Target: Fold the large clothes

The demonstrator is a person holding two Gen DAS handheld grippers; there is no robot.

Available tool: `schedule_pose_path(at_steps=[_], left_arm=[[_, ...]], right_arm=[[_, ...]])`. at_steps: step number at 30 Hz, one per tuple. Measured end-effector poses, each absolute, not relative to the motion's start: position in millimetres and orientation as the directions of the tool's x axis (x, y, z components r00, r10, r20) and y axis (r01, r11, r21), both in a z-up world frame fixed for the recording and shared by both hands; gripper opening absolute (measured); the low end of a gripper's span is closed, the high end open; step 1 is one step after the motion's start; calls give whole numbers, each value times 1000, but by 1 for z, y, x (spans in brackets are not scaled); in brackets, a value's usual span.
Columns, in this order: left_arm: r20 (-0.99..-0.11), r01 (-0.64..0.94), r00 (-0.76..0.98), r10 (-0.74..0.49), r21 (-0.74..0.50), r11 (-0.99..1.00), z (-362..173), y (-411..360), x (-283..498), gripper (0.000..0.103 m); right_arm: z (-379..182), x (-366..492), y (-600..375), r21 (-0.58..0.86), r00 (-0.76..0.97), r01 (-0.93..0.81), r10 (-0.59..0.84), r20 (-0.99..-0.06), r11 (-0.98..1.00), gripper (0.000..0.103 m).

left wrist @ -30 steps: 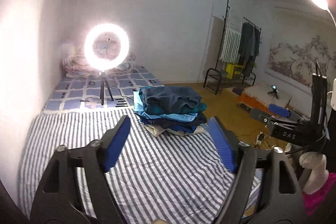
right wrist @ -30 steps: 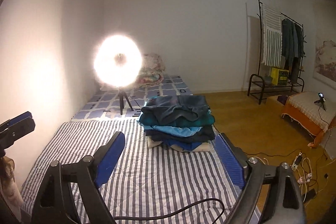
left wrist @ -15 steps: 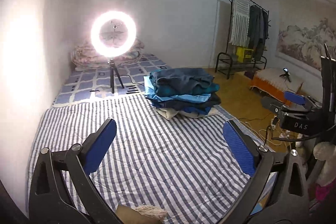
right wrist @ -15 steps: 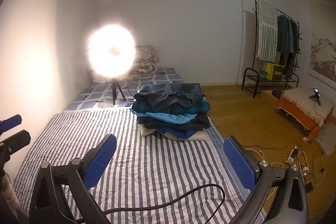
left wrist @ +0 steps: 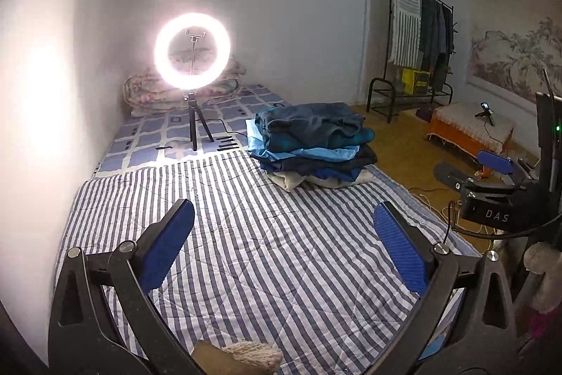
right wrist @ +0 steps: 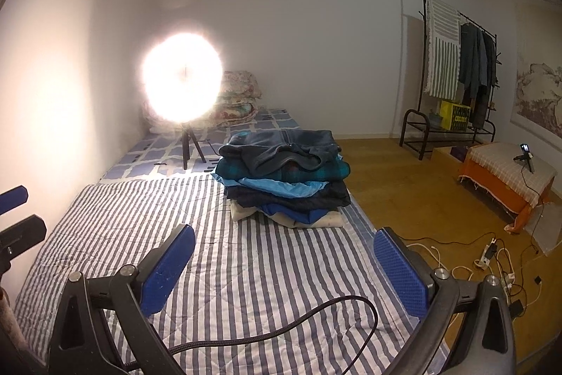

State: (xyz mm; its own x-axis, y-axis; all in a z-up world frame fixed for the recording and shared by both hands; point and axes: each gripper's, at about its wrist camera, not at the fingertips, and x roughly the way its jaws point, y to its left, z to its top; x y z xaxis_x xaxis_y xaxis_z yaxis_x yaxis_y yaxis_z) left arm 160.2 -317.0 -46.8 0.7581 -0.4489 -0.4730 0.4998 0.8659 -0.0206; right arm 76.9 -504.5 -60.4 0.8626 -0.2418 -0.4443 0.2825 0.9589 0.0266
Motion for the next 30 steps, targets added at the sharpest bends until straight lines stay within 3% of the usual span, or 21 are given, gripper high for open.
schedule_pose_path(at_steps=[30], left_arm=[[-459, 504, 763, -455, -19, 864, -45, -315, 155, 103]], right_arm=[[-64, 75, -505, 48, 862, 300, -249, -441, 953, 103]])
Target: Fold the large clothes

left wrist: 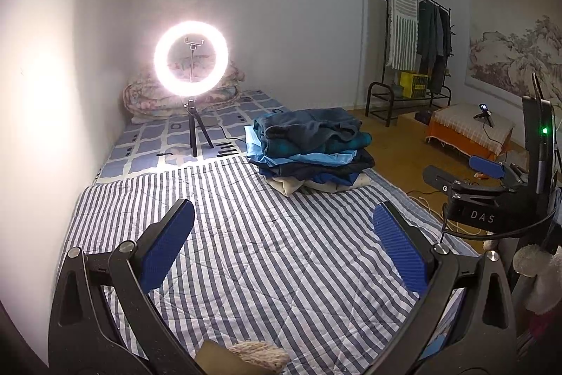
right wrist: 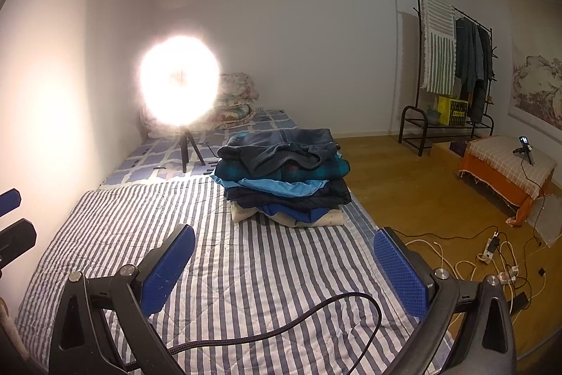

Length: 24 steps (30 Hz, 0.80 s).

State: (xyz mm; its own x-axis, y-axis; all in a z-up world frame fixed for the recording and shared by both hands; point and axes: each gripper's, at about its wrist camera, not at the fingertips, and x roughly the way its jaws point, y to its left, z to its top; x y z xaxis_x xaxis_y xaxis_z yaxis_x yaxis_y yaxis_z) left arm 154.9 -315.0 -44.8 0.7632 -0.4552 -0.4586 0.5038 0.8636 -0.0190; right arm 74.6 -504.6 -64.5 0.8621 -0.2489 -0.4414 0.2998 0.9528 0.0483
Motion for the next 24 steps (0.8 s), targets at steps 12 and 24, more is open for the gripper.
schedule_pose_path(at_steps=[12, 24], left_arm=[[-458, 505, 763, -456, -17, 863, -46, -314, 155, 103], [-459, 502, 765, -452, -15, 865, -45, -315, 155, 103]], right_arm=[[-65, 75, -504, 53, 863, 297, -244, -442, 953, 103], [-66, 76, -504, 53, 863, 296, -244, -443, 954, 103]])
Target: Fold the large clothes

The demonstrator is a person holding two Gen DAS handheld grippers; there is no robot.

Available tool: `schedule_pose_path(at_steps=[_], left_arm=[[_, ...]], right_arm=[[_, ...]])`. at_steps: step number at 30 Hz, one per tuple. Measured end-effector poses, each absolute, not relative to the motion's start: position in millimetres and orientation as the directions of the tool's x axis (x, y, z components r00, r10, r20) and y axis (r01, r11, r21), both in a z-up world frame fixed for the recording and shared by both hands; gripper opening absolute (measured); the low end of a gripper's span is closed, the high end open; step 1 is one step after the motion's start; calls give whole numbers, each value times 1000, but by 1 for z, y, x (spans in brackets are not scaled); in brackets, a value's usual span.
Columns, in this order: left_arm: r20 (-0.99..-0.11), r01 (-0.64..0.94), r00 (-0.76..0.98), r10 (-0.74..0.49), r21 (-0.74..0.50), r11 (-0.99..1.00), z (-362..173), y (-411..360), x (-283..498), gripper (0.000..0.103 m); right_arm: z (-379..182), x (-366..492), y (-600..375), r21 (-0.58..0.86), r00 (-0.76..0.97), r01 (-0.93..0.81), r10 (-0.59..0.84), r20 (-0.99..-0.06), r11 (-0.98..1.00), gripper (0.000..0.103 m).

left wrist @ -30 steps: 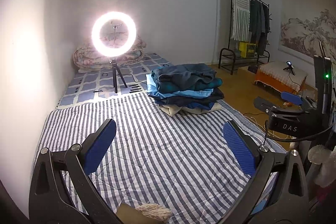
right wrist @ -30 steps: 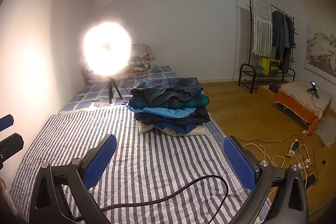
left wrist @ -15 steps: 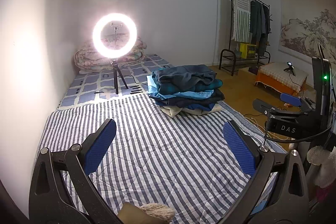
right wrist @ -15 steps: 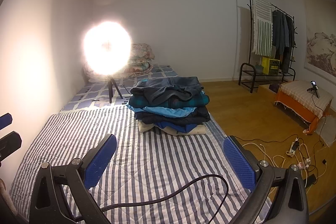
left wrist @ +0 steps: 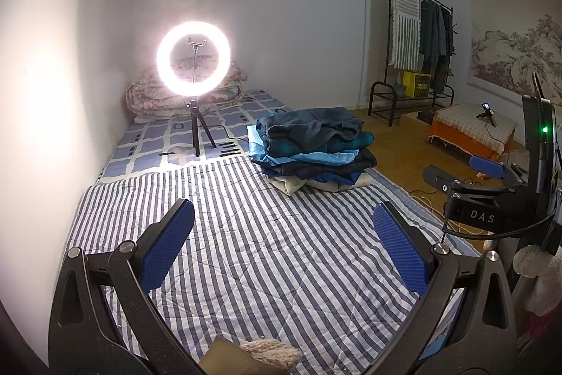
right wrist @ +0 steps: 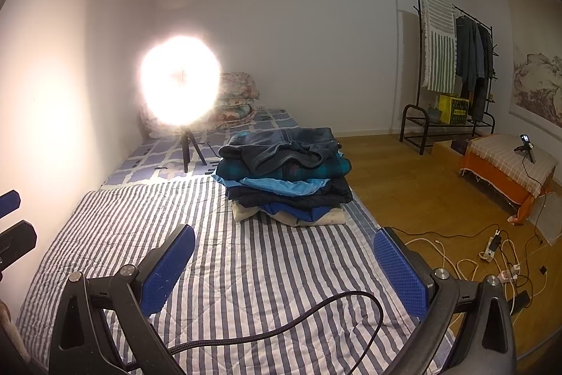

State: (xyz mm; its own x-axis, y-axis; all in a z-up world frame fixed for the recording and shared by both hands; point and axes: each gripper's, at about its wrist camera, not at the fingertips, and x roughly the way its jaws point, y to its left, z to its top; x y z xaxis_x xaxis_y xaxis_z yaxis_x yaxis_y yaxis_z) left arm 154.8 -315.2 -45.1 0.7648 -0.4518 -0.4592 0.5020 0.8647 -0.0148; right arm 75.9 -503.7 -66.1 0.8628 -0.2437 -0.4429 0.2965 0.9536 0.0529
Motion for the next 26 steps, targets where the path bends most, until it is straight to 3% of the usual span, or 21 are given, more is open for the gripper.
schedule_pose_path(at_steps=[26], left_arm=[[-444, 504, 775, -449, 5, 864, -45, -309, 156, 103]], right_arm=[[-68, 77, -503, 60, 862, 293, -236, -450, 954, 103]])
